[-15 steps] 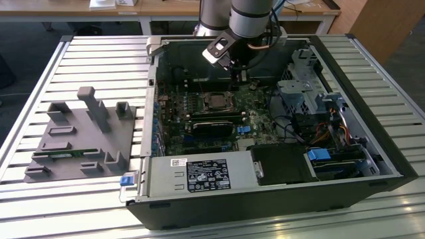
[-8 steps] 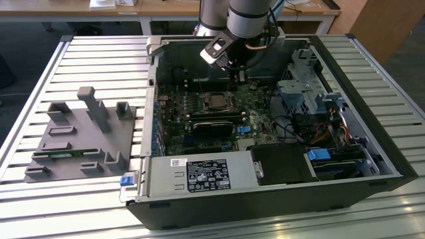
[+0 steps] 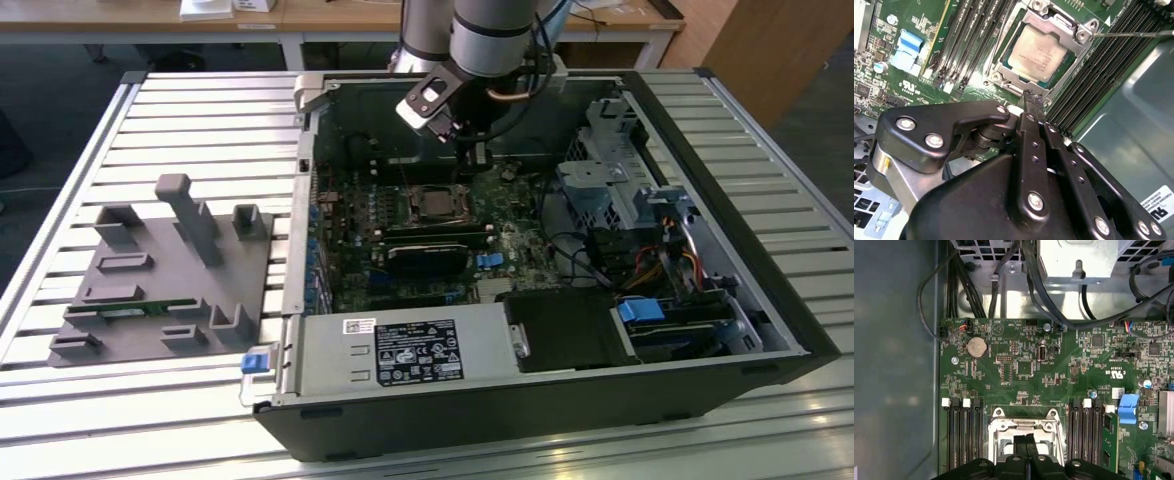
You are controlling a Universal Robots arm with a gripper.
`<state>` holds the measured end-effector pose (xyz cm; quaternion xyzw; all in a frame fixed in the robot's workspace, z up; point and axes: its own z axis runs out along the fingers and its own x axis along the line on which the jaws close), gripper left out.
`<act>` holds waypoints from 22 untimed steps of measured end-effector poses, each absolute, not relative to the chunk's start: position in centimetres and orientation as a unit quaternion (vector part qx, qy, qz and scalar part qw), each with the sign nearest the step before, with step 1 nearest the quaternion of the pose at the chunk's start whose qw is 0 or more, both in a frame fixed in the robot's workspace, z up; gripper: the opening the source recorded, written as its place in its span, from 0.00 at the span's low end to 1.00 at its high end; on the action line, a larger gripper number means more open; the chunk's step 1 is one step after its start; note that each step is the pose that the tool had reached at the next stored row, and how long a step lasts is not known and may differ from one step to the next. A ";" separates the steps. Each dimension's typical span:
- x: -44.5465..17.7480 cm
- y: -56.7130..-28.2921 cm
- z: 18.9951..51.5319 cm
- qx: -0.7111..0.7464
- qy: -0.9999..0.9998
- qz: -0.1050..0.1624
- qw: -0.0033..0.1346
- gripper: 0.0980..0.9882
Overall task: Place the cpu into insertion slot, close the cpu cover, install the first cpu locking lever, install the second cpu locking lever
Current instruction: 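Close the cpu cover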
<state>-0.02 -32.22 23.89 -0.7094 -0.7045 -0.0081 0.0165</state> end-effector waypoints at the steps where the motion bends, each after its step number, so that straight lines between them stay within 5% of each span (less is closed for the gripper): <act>1: -0.1 -32.2 23.9 -0.709 -0.705 -0.008 0.016 0.01; 22: -2.6 -32.6 21.7 -0.709 -0.705 -0.008 0.016 0.01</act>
